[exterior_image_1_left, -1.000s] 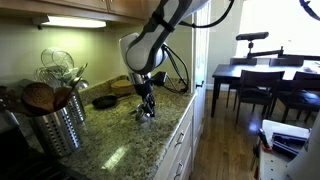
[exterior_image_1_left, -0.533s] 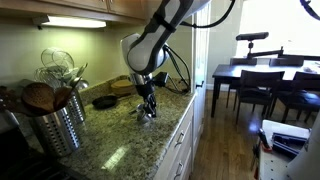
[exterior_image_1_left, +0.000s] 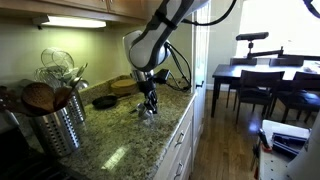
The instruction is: Stack the cups
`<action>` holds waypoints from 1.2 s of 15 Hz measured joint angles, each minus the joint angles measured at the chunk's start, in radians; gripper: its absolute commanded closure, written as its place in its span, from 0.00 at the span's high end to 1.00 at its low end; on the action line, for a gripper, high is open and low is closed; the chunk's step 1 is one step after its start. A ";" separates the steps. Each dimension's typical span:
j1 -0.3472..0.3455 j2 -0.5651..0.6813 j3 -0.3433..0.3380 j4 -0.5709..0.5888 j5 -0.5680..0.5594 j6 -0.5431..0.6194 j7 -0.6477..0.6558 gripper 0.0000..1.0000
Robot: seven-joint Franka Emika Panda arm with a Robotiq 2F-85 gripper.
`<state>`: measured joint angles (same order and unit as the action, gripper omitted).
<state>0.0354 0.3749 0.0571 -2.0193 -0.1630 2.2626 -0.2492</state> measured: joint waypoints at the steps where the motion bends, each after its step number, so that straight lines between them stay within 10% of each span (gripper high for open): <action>1: 0.000 -0.005 -0.005 0.000 0.000 0.000 0.001 0.07; 18: -0.012 -0.037 -0.069 0.001 -0.014 0.019 0.058 0.07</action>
<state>0.0230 0.3379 -0.0121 -2.0180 -0.1774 2.2813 -0.1911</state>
